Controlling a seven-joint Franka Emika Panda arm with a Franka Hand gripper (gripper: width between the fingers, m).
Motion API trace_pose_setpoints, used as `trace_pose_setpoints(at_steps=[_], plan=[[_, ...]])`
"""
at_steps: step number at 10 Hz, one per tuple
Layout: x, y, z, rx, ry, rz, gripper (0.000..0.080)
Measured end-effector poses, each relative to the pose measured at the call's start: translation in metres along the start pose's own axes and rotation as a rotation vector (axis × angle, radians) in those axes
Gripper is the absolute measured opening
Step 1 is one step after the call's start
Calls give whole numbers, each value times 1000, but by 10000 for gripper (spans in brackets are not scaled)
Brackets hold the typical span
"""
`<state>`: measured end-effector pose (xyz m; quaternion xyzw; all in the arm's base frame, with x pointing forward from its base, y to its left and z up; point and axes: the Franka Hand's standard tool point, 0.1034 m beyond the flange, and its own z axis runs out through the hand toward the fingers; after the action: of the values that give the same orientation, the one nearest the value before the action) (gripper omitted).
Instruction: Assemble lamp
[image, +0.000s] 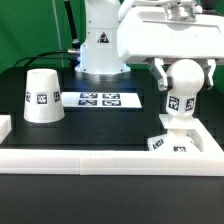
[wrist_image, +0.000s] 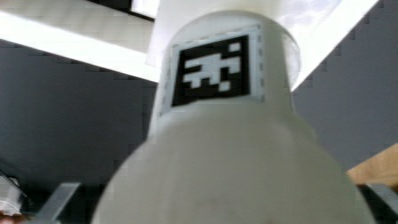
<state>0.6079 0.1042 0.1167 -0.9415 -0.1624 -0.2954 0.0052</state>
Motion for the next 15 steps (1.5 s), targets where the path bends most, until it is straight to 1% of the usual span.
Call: trace_pose_setpoints(at_steps=[1,2,5,8,11,12,13,15], plan=[[-1,0,-1,0,-2,0,580],[0,1,-2,-2,-1,1,684],[2,2,-6,-1,-4,2,697],[10,5,-14,-2,-4,2,699],[10,6,-14,-1,-12,3,699],[13,8,-13,4,-32,4,699],[10,7,-12,10,-55,6,699],[8,1,-9,52,-187,9,699]])
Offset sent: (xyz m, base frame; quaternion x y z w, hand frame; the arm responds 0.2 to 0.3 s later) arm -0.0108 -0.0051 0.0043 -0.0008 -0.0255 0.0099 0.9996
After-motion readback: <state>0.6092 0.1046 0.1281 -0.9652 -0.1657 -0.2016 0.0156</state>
